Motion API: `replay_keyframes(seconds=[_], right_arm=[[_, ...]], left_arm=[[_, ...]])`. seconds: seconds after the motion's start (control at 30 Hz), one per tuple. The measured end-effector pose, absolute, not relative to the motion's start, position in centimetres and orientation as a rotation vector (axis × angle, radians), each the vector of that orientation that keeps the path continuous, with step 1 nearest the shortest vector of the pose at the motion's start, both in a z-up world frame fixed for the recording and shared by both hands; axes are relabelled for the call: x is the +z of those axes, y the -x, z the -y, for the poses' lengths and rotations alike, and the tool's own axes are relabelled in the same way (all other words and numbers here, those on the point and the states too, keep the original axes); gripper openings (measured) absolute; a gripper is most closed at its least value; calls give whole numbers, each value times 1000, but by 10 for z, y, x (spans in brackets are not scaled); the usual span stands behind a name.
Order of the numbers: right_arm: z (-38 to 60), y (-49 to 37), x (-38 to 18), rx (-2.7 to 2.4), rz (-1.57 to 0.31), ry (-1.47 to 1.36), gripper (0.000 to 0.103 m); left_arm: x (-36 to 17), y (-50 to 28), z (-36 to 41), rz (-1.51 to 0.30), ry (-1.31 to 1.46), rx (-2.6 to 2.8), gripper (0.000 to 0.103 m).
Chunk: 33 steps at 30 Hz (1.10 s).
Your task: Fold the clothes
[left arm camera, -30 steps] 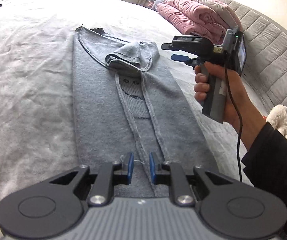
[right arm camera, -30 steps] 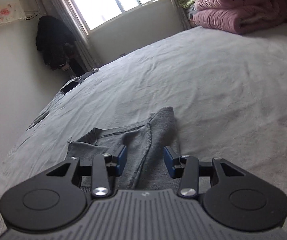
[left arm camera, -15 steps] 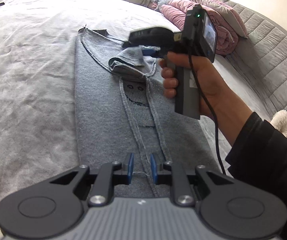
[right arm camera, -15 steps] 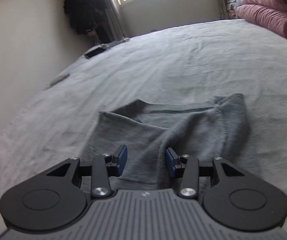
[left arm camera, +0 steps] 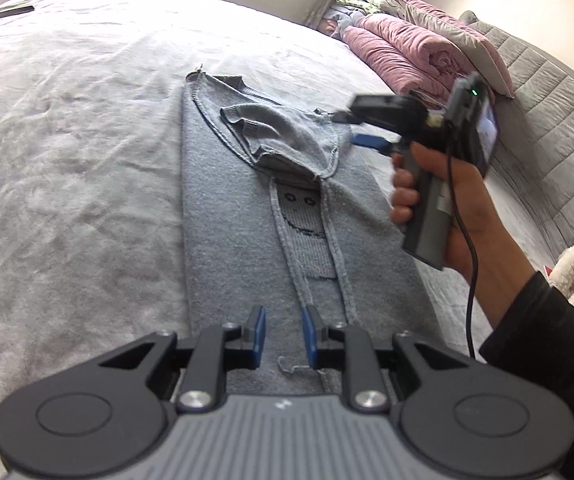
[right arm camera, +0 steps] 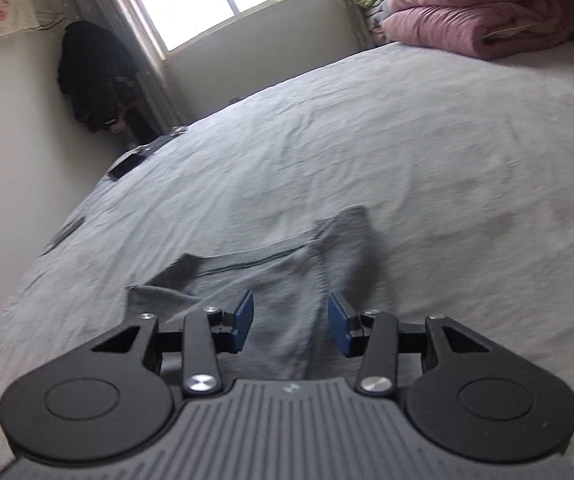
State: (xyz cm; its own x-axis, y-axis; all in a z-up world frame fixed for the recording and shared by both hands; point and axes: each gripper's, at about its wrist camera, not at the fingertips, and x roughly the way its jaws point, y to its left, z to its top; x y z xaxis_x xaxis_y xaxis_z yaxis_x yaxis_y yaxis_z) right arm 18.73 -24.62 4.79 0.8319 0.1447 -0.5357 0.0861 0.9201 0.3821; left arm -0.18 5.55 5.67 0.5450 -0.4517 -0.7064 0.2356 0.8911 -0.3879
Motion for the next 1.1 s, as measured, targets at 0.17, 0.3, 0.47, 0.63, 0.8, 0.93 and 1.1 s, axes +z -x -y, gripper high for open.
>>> replay_keyframes(seconds=[0.17, 0.3, 0.47, 0.63, 0.8, 0.93, 1.1], right_arm=[[269, -191, 40, -75, -603, -276, 46], [273, -201, 35, -88, -608, -195, 46], [265, -219, 33, -50, -610, -76, 46], [265, -238, 27, -22, -626, -69, 47], [260, -254, 18, 8, -644, -41, 47], [264, -253, 19, 36, -617, -45, 3], [282, -251, 27, 70, -586, -119, 3]], left_arm=[[56, 0, -53, -910, 245, -410, 21], [54, -2, -50, -916, 236, -408, 21], [50, -7, -47, -927, 226, -398, 21], [47, -15, -44, -938, 224, -396, 21], [43, -21, -38, -953, 215, -404, 21], [39, -23, -34, -973, 210, -414, 21], [36, -23, -29, -983, 203, -425, 21]])
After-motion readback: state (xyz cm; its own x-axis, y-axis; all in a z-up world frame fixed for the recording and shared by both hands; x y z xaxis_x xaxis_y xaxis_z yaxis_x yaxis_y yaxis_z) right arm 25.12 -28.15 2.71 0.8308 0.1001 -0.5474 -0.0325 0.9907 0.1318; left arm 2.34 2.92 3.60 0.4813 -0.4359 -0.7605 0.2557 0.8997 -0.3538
